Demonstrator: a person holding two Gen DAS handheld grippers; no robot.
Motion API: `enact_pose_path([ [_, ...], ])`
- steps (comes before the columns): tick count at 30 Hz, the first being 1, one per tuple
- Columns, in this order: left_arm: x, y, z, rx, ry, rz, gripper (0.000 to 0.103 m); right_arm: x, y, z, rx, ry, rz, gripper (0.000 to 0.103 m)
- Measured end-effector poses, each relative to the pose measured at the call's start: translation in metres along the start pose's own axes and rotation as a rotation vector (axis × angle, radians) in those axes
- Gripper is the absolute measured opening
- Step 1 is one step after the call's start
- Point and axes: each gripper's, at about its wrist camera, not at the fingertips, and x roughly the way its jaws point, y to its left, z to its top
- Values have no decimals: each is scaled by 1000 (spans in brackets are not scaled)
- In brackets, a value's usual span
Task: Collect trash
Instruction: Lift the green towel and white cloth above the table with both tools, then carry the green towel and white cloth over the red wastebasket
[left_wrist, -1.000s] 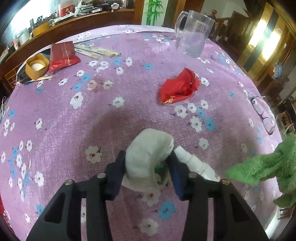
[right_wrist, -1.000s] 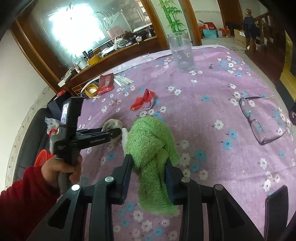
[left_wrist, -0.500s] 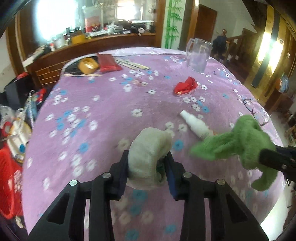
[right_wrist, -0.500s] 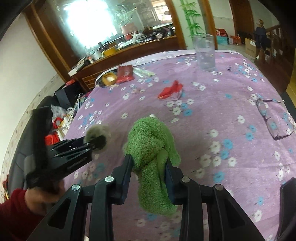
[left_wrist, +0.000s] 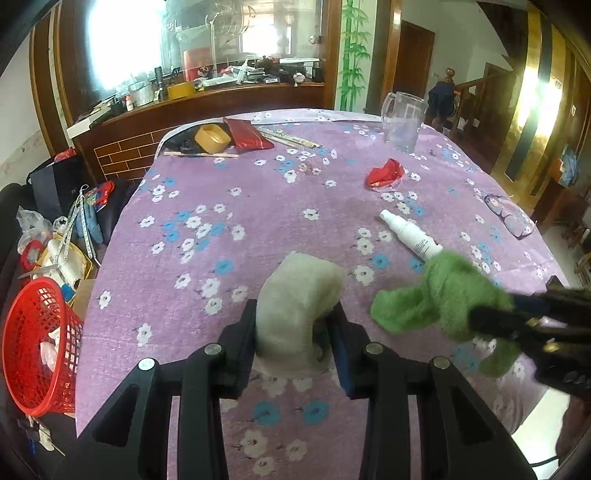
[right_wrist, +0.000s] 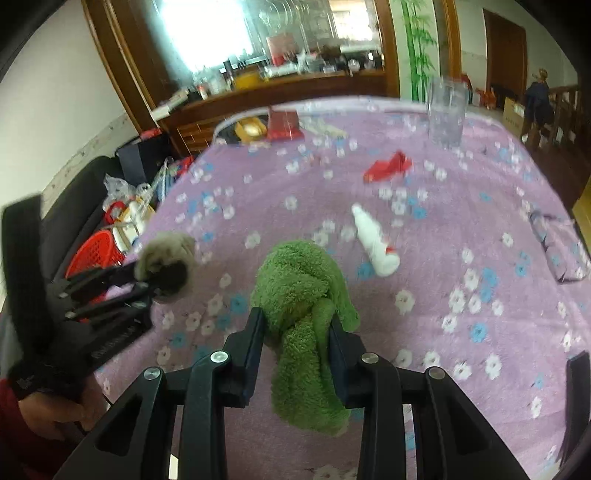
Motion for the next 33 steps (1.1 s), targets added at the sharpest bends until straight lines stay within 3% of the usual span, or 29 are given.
enact_pose_path([
  [5, 0, 7, -4, 6, 14, -6, 35, 34, -9, -17, 34, 113, -8, 37],
  [8, -1, 9, -6, 6, 11, -7, 35, 43, -10, -23, 43, 140, -22, 43],
  [10, -2, 12, -8, 4, 13, -9, 35, 47, -6, -24, 23, 147, -33, 57],
  [12, -4, 14, -10, 6, 11, -9, 35, 49, 0, -23, -1, 148, -58, 59],
  [17, -7, 21, -15, 3, 6, -7, 36, 60, -1, -26, 6, 171, -102, 59],
  [23, -13, 25, -16, 0, -5, -1, 36, 58, 0, -25, 16, 154, -108, 44],
  [33, -28, 39, -12, -23, -52, 10, 36, 14, 40, 2, -65, -10, -97, 42],
])
